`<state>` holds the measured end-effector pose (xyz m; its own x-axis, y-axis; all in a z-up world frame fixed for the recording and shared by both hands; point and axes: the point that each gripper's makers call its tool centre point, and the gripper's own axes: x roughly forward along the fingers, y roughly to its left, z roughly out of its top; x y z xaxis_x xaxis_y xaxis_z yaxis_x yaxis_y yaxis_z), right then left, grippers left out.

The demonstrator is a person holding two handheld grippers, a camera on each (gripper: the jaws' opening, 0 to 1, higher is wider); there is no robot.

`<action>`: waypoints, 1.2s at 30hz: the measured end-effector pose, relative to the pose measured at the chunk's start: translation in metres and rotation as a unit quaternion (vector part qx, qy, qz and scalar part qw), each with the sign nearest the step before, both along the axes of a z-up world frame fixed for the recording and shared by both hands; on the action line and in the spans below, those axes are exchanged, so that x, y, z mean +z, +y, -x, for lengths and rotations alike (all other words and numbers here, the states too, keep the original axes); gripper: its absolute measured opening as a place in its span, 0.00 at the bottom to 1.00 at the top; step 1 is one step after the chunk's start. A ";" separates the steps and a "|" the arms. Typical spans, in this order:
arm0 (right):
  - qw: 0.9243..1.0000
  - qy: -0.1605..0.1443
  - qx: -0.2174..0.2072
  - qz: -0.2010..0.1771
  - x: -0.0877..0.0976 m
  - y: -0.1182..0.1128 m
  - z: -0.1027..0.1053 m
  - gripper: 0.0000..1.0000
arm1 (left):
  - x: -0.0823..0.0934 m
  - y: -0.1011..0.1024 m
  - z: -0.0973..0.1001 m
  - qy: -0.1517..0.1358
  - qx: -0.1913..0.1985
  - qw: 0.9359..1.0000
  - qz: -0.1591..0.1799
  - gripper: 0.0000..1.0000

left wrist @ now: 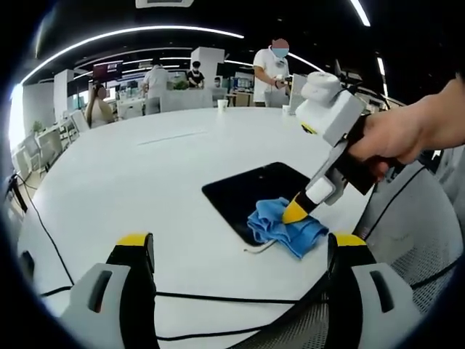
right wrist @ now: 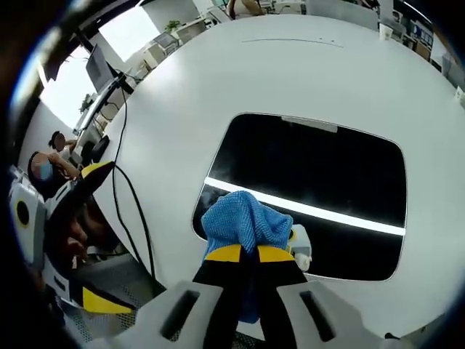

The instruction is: Wipe the mirror surface with the cleaning cloth until all visible marks leave the cleaned area.

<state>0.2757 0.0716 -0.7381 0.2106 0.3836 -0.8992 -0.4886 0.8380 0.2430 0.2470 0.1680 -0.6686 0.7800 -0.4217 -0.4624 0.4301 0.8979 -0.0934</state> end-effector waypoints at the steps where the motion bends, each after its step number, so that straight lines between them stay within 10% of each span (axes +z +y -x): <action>1: 1.000 0.000 0.001 0.000 0.000 0.000 0.000 0.00 | -0.001 0.000 0.000 0.001 -0.002 1.000 -0.002 0.99; 36: 1.000 0.016 0.000 -0.022 -0.001 -0.019 -0.007 0.00 | 0.001 -0.001 -0.002 -0.006 -0.003 1.000 -0.005 0.99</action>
